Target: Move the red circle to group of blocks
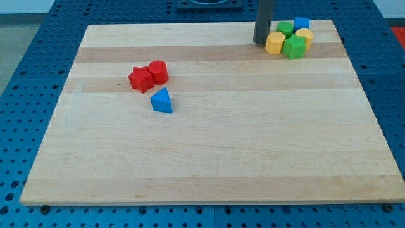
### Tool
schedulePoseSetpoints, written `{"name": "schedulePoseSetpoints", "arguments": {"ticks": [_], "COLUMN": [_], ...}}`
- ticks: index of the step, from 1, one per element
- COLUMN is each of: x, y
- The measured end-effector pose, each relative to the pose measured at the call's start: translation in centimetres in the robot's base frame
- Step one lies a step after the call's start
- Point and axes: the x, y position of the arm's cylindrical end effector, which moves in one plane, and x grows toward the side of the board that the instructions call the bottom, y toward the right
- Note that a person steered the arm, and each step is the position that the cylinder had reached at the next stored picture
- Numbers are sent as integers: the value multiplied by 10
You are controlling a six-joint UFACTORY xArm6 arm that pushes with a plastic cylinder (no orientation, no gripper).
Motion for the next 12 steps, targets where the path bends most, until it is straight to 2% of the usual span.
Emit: {"name": "schedulePoseSetpoints", "arguments": {"ticks": [4, 5, 6, 9, 10, 12], "x": [2, 25, 52, 95, 98, 107], "y": [-209, -237, -252, -266, -256, -196]}}
